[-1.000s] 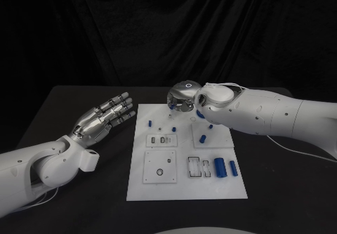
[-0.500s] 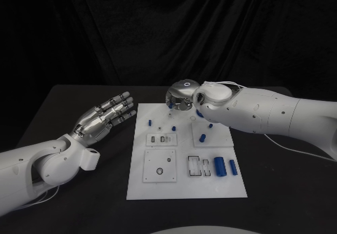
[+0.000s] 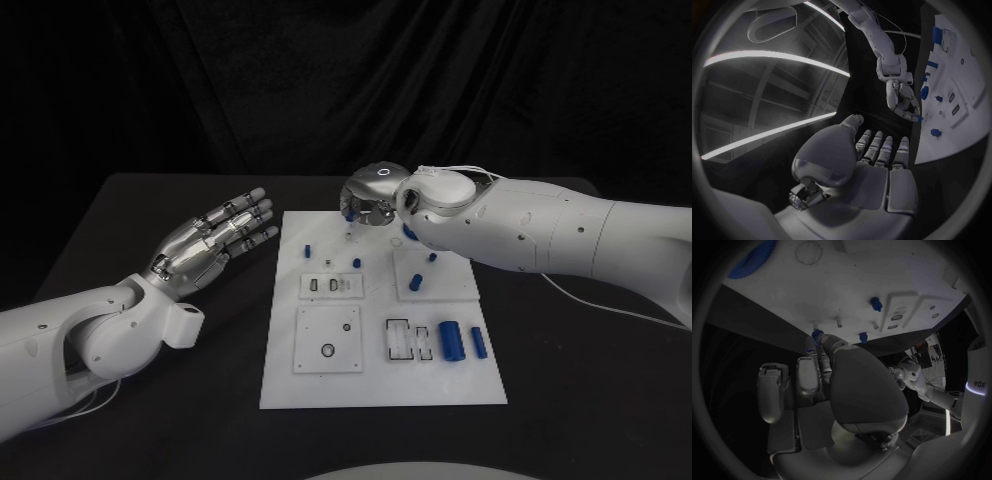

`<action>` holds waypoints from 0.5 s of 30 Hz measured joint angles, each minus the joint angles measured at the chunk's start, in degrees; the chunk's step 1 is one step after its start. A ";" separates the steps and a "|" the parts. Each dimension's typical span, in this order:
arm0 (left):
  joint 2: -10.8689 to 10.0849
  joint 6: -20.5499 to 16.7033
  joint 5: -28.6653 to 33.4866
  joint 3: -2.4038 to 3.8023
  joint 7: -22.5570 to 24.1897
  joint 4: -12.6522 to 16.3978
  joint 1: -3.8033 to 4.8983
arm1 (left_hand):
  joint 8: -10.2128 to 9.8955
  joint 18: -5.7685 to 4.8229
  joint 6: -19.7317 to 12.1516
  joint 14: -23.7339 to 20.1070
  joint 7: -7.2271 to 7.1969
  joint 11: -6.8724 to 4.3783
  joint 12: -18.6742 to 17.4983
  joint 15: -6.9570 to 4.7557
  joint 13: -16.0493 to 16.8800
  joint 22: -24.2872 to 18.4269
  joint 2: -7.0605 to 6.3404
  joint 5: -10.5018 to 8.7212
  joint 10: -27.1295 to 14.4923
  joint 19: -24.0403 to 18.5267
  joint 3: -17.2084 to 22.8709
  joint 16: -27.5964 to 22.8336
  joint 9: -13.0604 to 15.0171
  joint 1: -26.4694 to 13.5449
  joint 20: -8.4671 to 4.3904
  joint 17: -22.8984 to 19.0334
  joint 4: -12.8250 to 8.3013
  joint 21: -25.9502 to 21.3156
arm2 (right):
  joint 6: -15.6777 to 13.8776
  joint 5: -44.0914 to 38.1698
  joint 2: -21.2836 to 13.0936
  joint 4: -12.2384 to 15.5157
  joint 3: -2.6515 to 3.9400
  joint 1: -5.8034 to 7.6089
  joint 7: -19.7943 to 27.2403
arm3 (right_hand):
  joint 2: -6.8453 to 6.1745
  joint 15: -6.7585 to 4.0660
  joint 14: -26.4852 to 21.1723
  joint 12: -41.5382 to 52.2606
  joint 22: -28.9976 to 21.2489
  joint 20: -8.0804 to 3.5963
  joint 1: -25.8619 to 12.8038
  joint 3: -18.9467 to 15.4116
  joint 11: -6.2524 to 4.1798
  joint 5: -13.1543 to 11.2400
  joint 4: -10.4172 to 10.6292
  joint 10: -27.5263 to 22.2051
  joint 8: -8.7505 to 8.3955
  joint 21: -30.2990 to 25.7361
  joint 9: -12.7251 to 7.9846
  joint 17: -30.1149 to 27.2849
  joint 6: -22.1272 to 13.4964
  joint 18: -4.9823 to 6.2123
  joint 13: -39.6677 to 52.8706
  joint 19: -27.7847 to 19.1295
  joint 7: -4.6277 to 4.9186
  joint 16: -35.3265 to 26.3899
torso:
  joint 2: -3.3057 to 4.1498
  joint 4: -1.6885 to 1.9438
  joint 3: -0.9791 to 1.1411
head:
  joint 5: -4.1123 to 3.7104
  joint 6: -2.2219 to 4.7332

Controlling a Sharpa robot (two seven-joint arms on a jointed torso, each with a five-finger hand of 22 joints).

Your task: Assemble the parts on the task board

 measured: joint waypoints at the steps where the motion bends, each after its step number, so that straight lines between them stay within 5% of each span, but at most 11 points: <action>1: 0.00 0.02 0.00 0.00 -0.02 -0.03 0.00 | 0.13 0.00 0.13 0.00 0.13 0.05 0.00 0.00 0.00 0.00 0.00 0.00 -0.05 0.00 0.02 0.00 0.00 0.00 0.00 0.00 -0.02 0.00 | 0.00 0.00 0.00 0.00 0.00 -0.01 0.00 | 0.00 0.00 0.00 0.00 0.00 0.00 0.00 0.01 0.00 0.00 0.00 0.00 0.00 0.00 0.00 0.00 0.00 0.00 0.00 0.00 0.00 0.00 | -0.02 -0.02 -0.01 | 0.06 -0.01; 15: -0.05 0.12 -0.01 0.01 -0.19 -0.16 0.00 | 0.25 0.00 0.21 0.00 0.21 0.20 0.00 0.00 0.00 0.00 0.00 0.00 -0.21 0.00 0.16 0.00 -0.01 0.00 0.00 -0.01 -0.16 0.00 | -0.82 0.05 -0.29 0.09 -0.02 -0.14 0.01 | 0.24 -0.01 0.01 -0.67 -0.01 0.00 -0.23 0.16 0.33 0.00 0.15 -0.33 -0.33 0.00 -0.02 0.12 -0.28 0.00 -0.05 0.00 0.03 0.00 | -0.02 -0.13 0.01 | 0.19 -0.18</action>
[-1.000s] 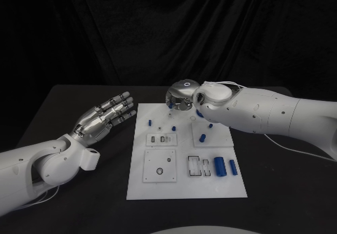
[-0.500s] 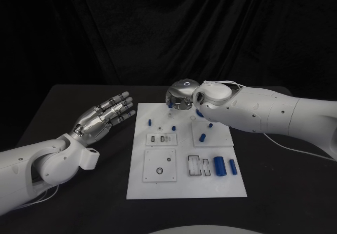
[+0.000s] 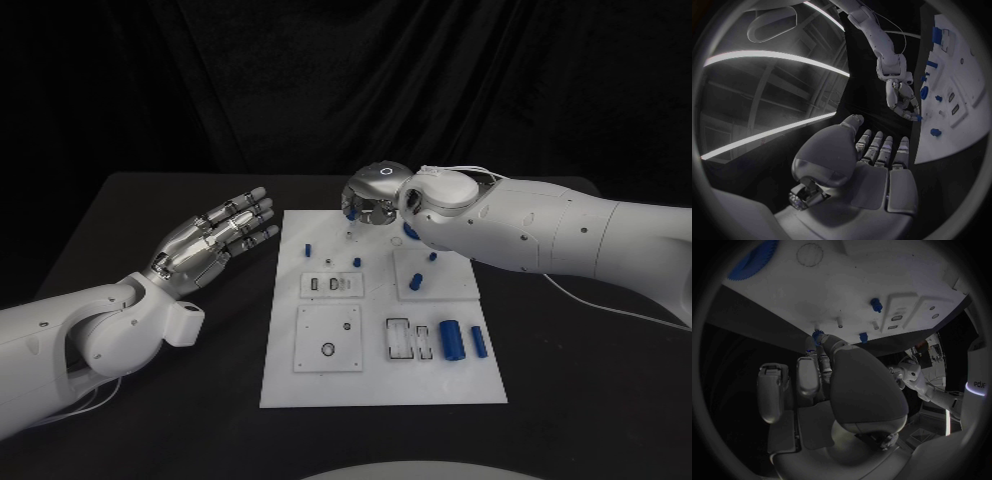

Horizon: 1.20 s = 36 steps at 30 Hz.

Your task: Assemble the parts on the task board

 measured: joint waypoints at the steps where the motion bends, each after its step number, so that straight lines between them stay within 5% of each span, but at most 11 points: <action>1: 0.00 0.00 0.00 0.00 -0.01 0.00 0.00 | 0.00 0.00 0.00 0.00 0.00 0.00 0.00 0.00 0.00 0.00 0.00 0.00 0.00 0.00 0.00 0.00 0.00 0.00 0.00 0.00 0.00 0.00 | -0.12 0.00 -0.03 0.00 -0.01 -0.01 0.00 | 0.00 0.00 0.00 -0.10 0.00 0.00 0.00 0.11 0.09 0.00 0.11 -0.09 0.00 0.00 0.01 0.05 -0.05 0.00 0.00 0.00 0.05 0.00 | 0.01 0.00 0.00 | -0.01 -0.03; 36: -0.03 0.02 0.00 -0.01 -0.44 -0.53 0.00 | 0.00 0.00 0.00 -0.20 0.00 0.00 0.00 0.20 0.00 0.00 0.22 0.00 0.00 0.00 0.16 0.00 -0.02 -0.22 0.00 -0.01 -0.16 0.00 | -1.24 -0.04 -1.09 0.87 -0.17 -0.51 -0.08 | 0.09 -0.01 0.01 -0.66 -0.01 0.00 -0.70 0.16 0.09 -0.01 0.16 -0.08 -0.34 0.00 0.23 0.19 0.19 0.00 0.00 0.00 0.29 0.00 | -0.03 -0.02 -0.03 | 0.08 -0.54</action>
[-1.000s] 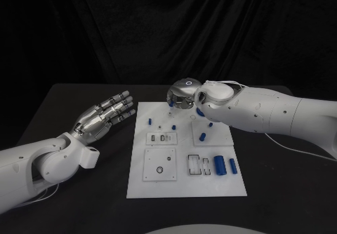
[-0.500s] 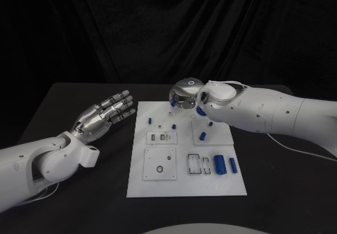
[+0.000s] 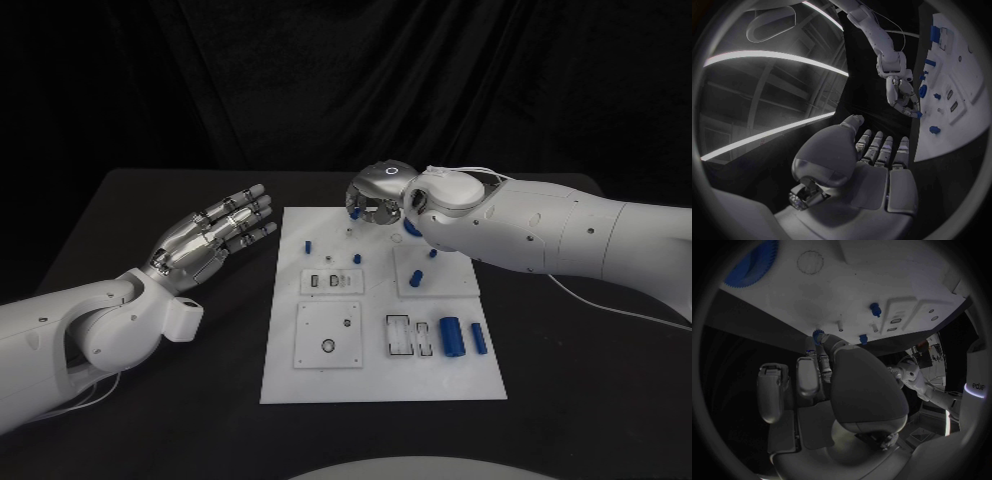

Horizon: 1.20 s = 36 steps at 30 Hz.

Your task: Assemble the parts on the task board

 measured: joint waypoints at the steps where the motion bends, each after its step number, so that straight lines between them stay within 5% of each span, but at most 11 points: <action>1: 0.02 0.00 0.00 0.00 -0.02 -0.02 0.00 | 0.00 0.00 0.00 0.00 0.00 0.00 0.00 0.00 0.00 0.00 0.00 0.00 0.00 0.00 0.00 0.00 0.00 0.00 0.00 0.00 0.00 0.00 | 0.01 0.00 0.03 0.00 0.00 0.00 0.00 | 0.00 0.00 0.00 0.00 0.00 0.00 0.00 0.00 0.00 0.00 0.00 0.00 0.00 0.00 0.00 0.00 0.00 0.00 0.00 0.00 0.00 0.00 | 0.00 0.00 0.00 | 0.00 -0.04; 7: 0.14 0.00 0.00 0.00 -0.13 -0.23 0.00 | 0.00 0.00 0.00 0.00 0.00 0.00 0.00 0.00 -0.06 0.00 0.00 0.00 0.00 0.00 0.16 0.00 0.00 0.00 0.00 0.00 0.16 0.00 | 0.12 -0.01 0.41 -0.23 0.00 -0.01 -0.05 | 0.06 0.00 0.00 -0.23 -0.01 0.00 -0.06 0.00 0.19 0.00 0.00 -0.19 -0.27 -0.22 0.04 -0.01 0.00 0.00 0.02 0.00 0.00 0.00 | -0.03 0.01 0.00 | 0.00 -0.13; 11: 0.29 0.02 0.00 0.00 -0.19 -0.37 0.00 | 0.00 0.00 0.00 0.00 0.00 0.00 0.00 0.00 -0.05 0.00 0.00 0.00 0.00 0.00 0.16 0.00 0.00 0.00 0.00 0.00 0.16 0.00 | 0.62 -0.01 0.78 -0.41 0.00 -0.01 -0.33 | -0.24 0.31 -0.31 -1.67 0.04 0.00 -0.37 0.32 0.55 0.00 0.32 -1.89 -2.01 -0.61 -0.15 -0.46 -1.95 0.00 -0.15 0.00 -0.12 -0.48 | -0.03 0.03 -0.01 | -0.05 -0.13; 14: 0.38 0.04 0.00 0.00 -0.24 -0.46 0.00 | 0.00 0.00 0.00 0.00 0.00 0.00 0.00 0.00 -0.05 0.00 0.00 0.00 0.00 0.00 0.16 0.00 0.00 0.00 0.00 0.00 0.16 0.00 | 1.36 -0.01 1.04 -0.61 0.00 -0.01 -0.79 | -1.14 1.27 -1.60 -4.68 0.04 0.83 -1.27 0.79 1.84 -0.66 0.79 -6.77 -6.12 -1.85 -2.19 -2.28 -7.38 0.00 -0.78 -0.84 -2.60 -1.78 | -0.02 0.07 -0.02 | -0.16 -0.10; 18: 0.50 0.08 -0.01 0.00 -0.31 -0.62 0.00 | 0.00 0.00 0.00 0.00 0.00 0.00 0.00 0.00 -0.05 0.00 0.00 0.00 0.00 0.00 0.16 0.00 0.00 0.00 0.00 0.00 0.16 0.00 | 2.40 -0.01 1.20 -0.94 0.00 -0.01 -1.52 | -1.38 1.79 -2.84 -6.44 0.04 1.78 -1.51 0.76 2.44 -2.02 0.76 -10.29 -8.52 -2.95 -3.71 -3.86 -10.56 0.00 -0.74 -1.79 -4.17 -2.71 | 0.00 0.12 -0.03 | -0.21 -0.10; 24: 0.61 0.15 -0.01 0.00 -0.44 -0.87 0.00 | 0.00 0.00 0.21 0.00 0.21 -0.20 0.00 0.00 -0.15 0.00 0.23 0.00 -0.20 -0.20 0.32 0.00 0.00 -0.23 0.20 0.00 0.00 0.00 | 3.07 0.00 1.11 -1.07 0.02 -0.02 -2.27 | -1.52 1.95 -3.40 -6.99 0.03 1.95 -1.65 -0.79 2.66 -3.57 0.16 -13.64 -8.92 -3.53 -5.59 -4.58 -13.90 0.00 0.00 -2.43 -5.83 -2.92 | 0.01 0.18 -0.03 | -0.21 -0.03; 29: 0.43 0.19 -0.01 0.01 -0.56 -0.90 0.00 | 0.00 0.00 0.21 0.00 0.21 -0.20 0.00 0.00 -0.15 0.00 0.23 0.00 -0.20 -0.20 0.32 0.00 0.00 -0.23 0.20 0.00 0.00 0.00 | 1.82 0.00 -0.35 -0.13 0.25 -0.02 -2.25 | -1.52 2.01 -4.11 -7.32 0.03 2.02 -1.65 -1.56 2.61 -3.79 -0.25 -15.81 -8.92 -4.18 -6.27 -5.42 -14.42 0.00 0.41 -3.30 -5.82 -3.40 | 0.01 0.18 -0.04 | -0.16 0.02; 36: -0.18 0.20 -0.01 0.01 -0.64 -0.67 -0.01 | -0.01 0.00 0.21 0.00 0.21 -0.20 0.00 0.00 -0.15 0.00 0.23 0.00 -0.20 -0.20 0.48 0.00 -0.01 -0.23 0.20 -0.01 0.16 0.00 | -1.97 0.80 -6.13 5.00 0.48 2.10 -1.90 | -0.53 1.19 -4.47 1.68 0.02 1.42 -1.68 -2.22 1.46 -3.54 0.15 -7.83 -7.92 -5.12 -7.03 -6.26 -10.15 0.00 5.04 -3.68 -1.02 -4.36 | 0.00 0.13 -0.07 | -0.16 0.12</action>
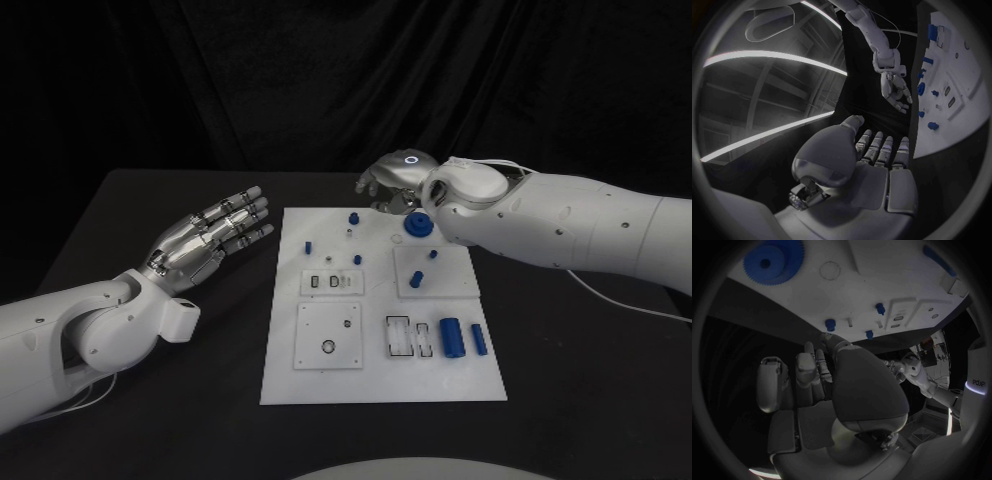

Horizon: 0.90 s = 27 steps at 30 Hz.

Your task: Assemble the parts on the task board

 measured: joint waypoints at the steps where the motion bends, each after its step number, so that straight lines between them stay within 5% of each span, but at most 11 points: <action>1: -0.07 0.00 0.00 0.00 -0.01 0.04 0.00 | 0.00 0.00 0.00 0.00 0.00 0.00 0.00 0.00 0.00 0.00 0.00 0.00 0.00 0.00 0.00 0.00 0.00 0.00 0.00 0.00 0.00 0.00 | -0.37 0.36 -1.31 1.18 0.06 0.57 0.01 | 0.01 -0.12 0.12 1.30 0.00 -0.09 -0.02 -0.06 -0.21 0.00 -0.01 0.50 0.00 0.00 -0.16 0.05 0.28 0.00 0.81 0.09 0.20 0.12 | 0.00 -0.02 0.00 | -0.02 0.00; 4: -0.37 0.00 0.00 0.00 -0.04 0.22 -0.01 | 0.00 0.00 0.00 0.00 0.00 0.00 0.00 0.00 0.00 0.00 0.00 0.00 0.00 0.00 0.00 0.00 0.00 0.00 0.00 0.00 0.00 0.00 | -0.99 1.87 -5.62 4.63 0.14 2.07 -0.10 | 0.23 -1.21 -0.83 9.78 0.00 -0.93 -0.24 -1.49 -1.49 -0.70 -0.14 2.12 0.00 -0.95 -0.78 -2.13 2.19 0.06 6.82 -0.80 0.80 -1.37 | -0.02 -0.05 0.02 | -0.05 -0.07; 6: -0.50 0.00 0.00 0.00 -0.06 0.26 -0.01 | 0.00 0.00 0.00 0.00 0.00 0.00 0.00 0.00 0.00 0.00 0.00 0.00 0.00 0.00 0.00 0.00 0.00 0.00 0.00 0.00 0.00 0.00 | -1.04 3.08 -8.44 6.57 0.01 2.59 -0.31 | 0.85 -1.08 -1.99 23.45 0.00 -1.42 -0.87 -2.66 -2.85 -1.40 0.55 -3.27 -0.38 -2.72 -1.75 -4.71 3.13 1.37 18.47 -2.11 1.11 -3.45 | -0.04 -0.12 0.03 | -0.08 -0.13; 8: -0.53 -0.01 0.00 0.00 -0.07 0.28 -0.01 | 0.00 0.00 0.00 0.00 0.00 0.00 0.00 0.00 0.00 0.00 0.00 0.00 0.00 0.00 0.00 0.00 0.00 0.00 0.00 0.00 0.00 0.00 | -0.95 3.97 -10.53 7.95 -0.27 2.78 -0.52 | 1.04 -0.96 -2.68 37.83 -0.01 -1.28 -2.18 -3.70 -3.21 -2.49 1.85 -5.07 -0.58 -4.08 -2.46 -5.46 3.50 1.36 31.35 -3.03 1.12 -4.24 | -0.08 -0.19 0.03 | -0.13 -0.19; 10: -0.52 -0.01 0.00 0.00 -0.08 0.30 -0.01 | 0.00 0.00 0.00 0.00 0.00 0.00 0.00 0.00 0.00 0.00 0.00 0.00 0.00 0.00 0.00 0.00 0.00 0.00 0.00 0.00 0.00 0.00 | -0.57 4.70 -12.75 9.22 -0.56 2.81 -0.95 | 1.12 -0.64 1.80 59.30 -0.01 -0.92 -4.53 -5.43 -3.06 -4.09 3.56 8.05 -0.58 -2.39 -2.94 7.99 3.88 1.36 54.94 -1.23 1.28 3.92 | -0.10 -0.26 0.03 | -0.21 -0.21; 12: -0.48 -0.01 0.00 0.00 -0.08 0.30 -0.01 | 0.00 0.00 0.00 0.00 0.00 0.00 0.00 0.00 0.01 0.00 0.00 0.00 0.00 0.00 0.00 0.00 0.00 0.00 0.00 0.00 0.00 0.00 | -0.08 4.96 -14.28 10.00 -0.70 2.71 -1.47 | 1.38 -0.55 6.03 70.80 -0.01 -0.73 -7.03 -7.32 -2.92 -5.60 5.45 21.75 -0.57 -0.02 -3.06 18.68 4.72 1.36 63.17 0.94 1.36 12.33 | -0.12 -0.27 0.03 | -0.32 -0.24; 15: -0.42 0.00 0.00 0.00 -0.09 0.26 -0.01 | 0.00 0.00 0.00 0.00 0.00 0.00 0.00 0.00 0.01 0.00 0.00 0.00 0.00 0.00 0.16 0.00 0.00 0.00 0.00 0.00 -0.16 0.00 | 0.80 4.91 -15.91 10.73 -0.82 2.04 -2.61 | 1.57 -0.37 6.62 75.78 -0.01 -0.52 -8.28 -8.94 -2.74 -6.50 6.52 26.90 -0.57 2.04 -3.06 20.71 5.56 0.36 64.82 2.82 1.70 16.96 | -0.11 -0.26 0.02 | -0.50 -0.24; 27: -0.26 0.09 -0.01 0.00 -0.14 0.06 -0.02 | 0.00 0.00 0.00 0.00 0.00 0.00 0.00 0.00 0.01 0.00 0.00 0.00 0.00 0.00 0.16 0.00 0.00 0.00 0.00 0.00 -0.16 0.00 | 3.24 3.15 -15.75 9.73 -1.02 -0.88 -5.94 | 1.71 -0.36 6.61 76.37 -0.02 -0.50 -8.70 -10.50 -2.71 -6.04 7.06 27.12 -0.82 4.39 -3.44 20.84 5.76 -0.48 64.93 3.37 1.65 18.09 | -0.04 -0.44 -0.08 | -0.40 -0.40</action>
